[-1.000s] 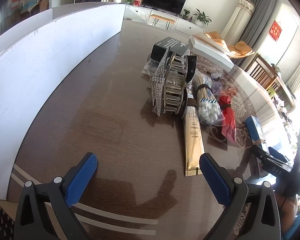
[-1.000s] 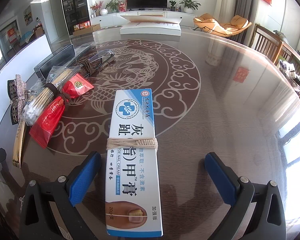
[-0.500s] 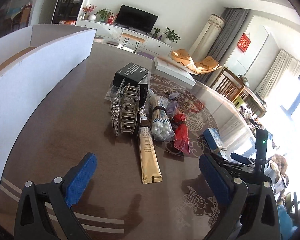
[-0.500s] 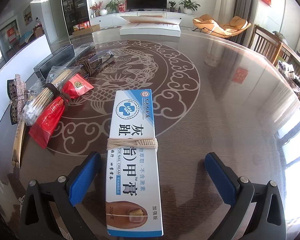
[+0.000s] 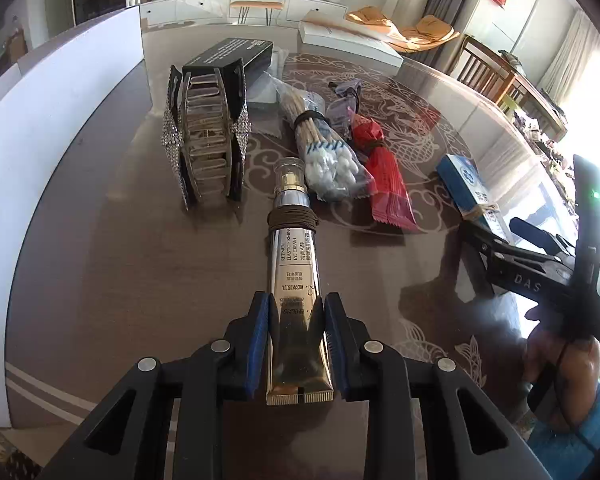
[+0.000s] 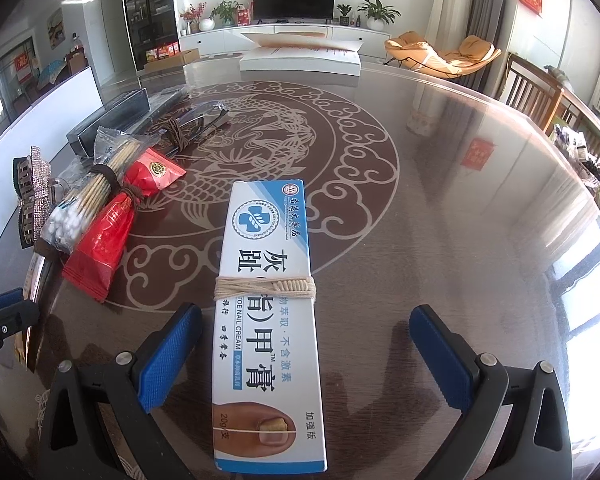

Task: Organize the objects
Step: 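Grasp the gold cosmetic tube with the left gripper while the right gripper holds the cream box, then carry the tube and cream box into the cardboard box and release both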

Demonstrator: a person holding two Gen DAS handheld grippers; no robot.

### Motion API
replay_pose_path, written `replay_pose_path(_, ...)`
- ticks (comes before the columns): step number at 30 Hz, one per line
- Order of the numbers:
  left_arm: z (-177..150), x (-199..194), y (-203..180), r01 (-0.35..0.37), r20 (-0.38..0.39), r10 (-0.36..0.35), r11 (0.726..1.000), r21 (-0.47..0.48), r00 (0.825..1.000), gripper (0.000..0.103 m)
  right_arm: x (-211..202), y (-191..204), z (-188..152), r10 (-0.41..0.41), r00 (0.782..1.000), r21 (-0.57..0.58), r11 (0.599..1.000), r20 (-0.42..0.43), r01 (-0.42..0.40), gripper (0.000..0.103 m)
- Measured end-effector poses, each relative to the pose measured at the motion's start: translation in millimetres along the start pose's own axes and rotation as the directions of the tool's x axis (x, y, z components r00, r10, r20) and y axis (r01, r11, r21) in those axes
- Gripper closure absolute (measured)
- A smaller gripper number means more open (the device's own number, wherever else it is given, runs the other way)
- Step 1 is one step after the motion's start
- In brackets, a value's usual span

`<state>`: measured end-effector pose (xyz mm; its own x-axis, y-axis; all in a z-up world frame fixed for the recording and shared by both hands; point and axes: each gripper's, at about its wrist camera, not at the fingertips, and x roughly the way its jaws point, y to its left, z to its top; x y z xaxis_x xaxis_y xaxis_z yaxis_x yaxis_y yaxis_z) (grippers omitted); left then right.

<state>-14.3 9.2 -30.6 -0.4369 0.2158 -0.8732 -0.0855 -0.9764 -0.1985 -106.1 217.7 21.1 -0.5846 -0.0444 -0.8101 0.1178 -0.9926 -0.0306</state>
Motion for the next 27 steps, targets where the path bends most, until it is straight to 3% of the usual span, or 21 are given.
replay_pose_path(3, -9.9, -6.4, 9.5, 0.04, -0.039, -0.041, 0.999, -0.029, 0.998, 0.07, 0.3, 0.4, 0.6, -0.001, 1.0, -0.001, 1.0, 0.001, 0.001, 0.0)
replay_pose_path(6, -8.0, -5.4, 13.5, -0.006, -0.009, 0.006, 0.999, -0.036, 1.0, 0.035, 0.2, 0.9, 0.4, -0.001, 1.0, 0.0, 1.0, 0.001, 0.001, 0.0)
replay_pose_path(8, -6.9, -3.1, 8.3, -0.031, 0.006, 0.031, 0.999, -0.027, 0.999, 0.035, 0.9, -0.1, 0.3, 0.006, 1.0, 0.005, 1.0, -0.003, -0.006, 0.0)
replay_pose_path(9, -4.8, 0.2, 2.6, -0.044, 0.009, 0.044, 0.999, -0.012, 0.999, 0.035, 1.8, -1.4, 0.2, 0.015, 1.0, 0.013, 1.0, -0.007, -0.015, 0.0)
replay_pose_path(10, -3.2, 2.5, -3.1, -0.066, 0.015, 0.066, 0.998, 0.006, 0.998, 0.041, 1.8, -2.1, 0.2, 0.019, 1.0, 0.017, 1.0, -0.008, -0.019, 0.0)
replay_pose_path(11, -3.0, 3.3, -8.3, -0.091, 0.029, 0.09, 0.996, 0.023, 0.995, 0.051, 1.7, -1.4, 0.1, 0.017, 1.0, 0.015, 1.0, -0.009, -0.017, 0.0)
replay_pose_path(12, -2.3, 5.6, -15.4, -0.119, 0.043, 0.117, 0.992, 0.049, 0.992, 0.075, 1.9, -0.7, 0.1, 0.017, 1.0, 0.014, 1.0, -0.01, -0.017, 0.0)
replay_pose_path(13, -2.5, 7.6, -22.0, -0.146, 0.056, 0.141, 0.986, 0.079, 0.988, 0.079, 2.3, -0.6, 0.8, 0.021, 1.0, 0.012, 1.0, -0.014, -0.021, 0.0)
replay_pose_path(15, -5.4, 8.5, -27.0, -0.16, 0.083, 0.152, 0.983, 0.095, 0.985, 0.079, 4.8, 0.3, 5.7, 0.041, 0.998, -0.017, 0.999, -0.045, -0.042, 0.0)
replay_pose_path(17, -9.9, 4.9, -21.2, -0.126, 0.1, 0.119, 0.989, 0.072, 0.988, 0.079, 5.0, 2.5, 14.3, 0.067, 0.995, -0.069, 0.995, -0.07, -0.072, 0.024)
replay_pose_path(18, -12.1, 2.7, -16.3, -0.107, 0.106, 0.101, 0.993, 0.05, 0.989, 0.079, 4.0, 3.1, 19.8, 0.086, 0.993, -0.089, 0.992, -0.079, -0.093, 0.051)
replay_pose_path(19, -14.7, -1.2, -10.4, -0.088, 0.113, 0.085, 0.996, 0.027, 0.99, 0.079, 4.4, 4.0, 25.6, 0.086, 0.991, -0.106, 0.99, -0.103, -0.097, 0.059)
replay_pose_path(21, -16.9, -15.9, -1.3, -0.028, 0.16, 0.03, 1.0, -0.014, 0.987, 0.079, 4.7, 2.3, 32.0, 0.102, 0.984, -0.105, 0.987, -0.149, -0.119, 0.059)
replay_pose_path(23, -20.2, -39.2, 6.9, 0.03, 0.24, -0.02, 0.999, -0.038, 0.971, 0.079, -5.5, 2.3, 32.6, 0.109, 0.984, -0.11, 0.986, -0.14, -0.124, 0.059)
replay_pose_path(27, -33.4, -86.6, 28.9, 0.063, 0.356, -0.03, 0.995, -0.083, 0.934, 0.079, -45.3, 11.5, 35.3, 0.198, 0.977, -0.072, 0.976, -0.074, -0.203, 0.059)
